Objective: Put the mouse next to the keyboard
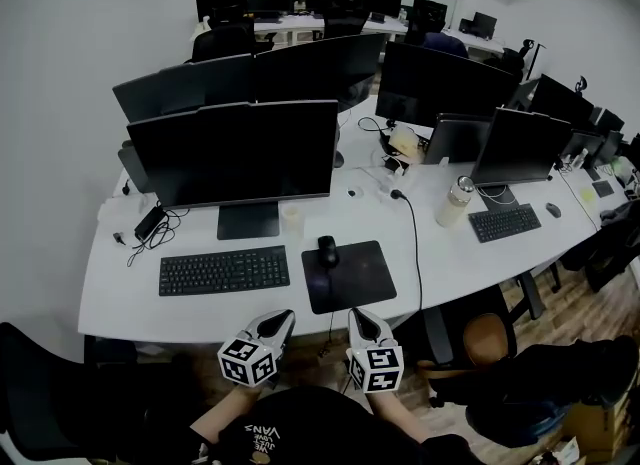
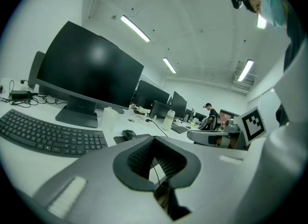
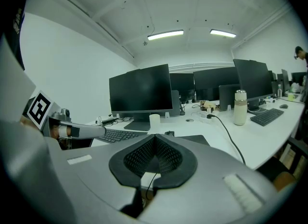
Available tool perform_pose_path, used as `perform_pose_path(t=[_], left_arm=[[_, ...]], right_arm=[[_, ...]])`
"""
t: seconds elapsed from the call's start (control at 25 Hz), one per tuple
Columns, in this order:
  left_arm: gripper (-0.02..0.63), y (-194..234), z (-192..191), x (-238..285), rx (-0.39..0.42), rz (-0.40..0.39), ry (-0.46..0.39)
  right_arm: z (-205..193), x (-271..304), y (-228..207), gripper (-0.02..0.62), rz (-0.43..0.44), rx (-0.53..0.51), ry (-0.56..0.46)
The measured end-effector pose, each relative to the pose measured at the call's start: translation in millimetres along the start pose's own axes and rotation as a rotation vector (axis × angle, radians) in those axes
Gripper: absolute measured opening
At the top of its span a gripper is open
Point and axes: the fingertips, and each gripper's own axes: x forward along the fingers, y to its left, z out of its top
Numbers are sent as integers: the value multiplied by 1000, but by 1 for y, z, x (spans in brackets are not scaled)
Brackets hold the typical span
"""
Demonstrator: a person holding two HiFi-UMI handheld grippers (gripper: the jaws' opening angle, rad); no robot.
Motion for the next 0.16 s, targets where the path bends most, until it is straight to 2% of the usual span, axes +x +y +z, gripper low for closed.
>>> perform_pose_path(t=[0.16], left_arm=[[2, -2, -1, 1, -1, 2, -3]], right_arm=[[1, -1, -2, 3, 2, -3, -6]])
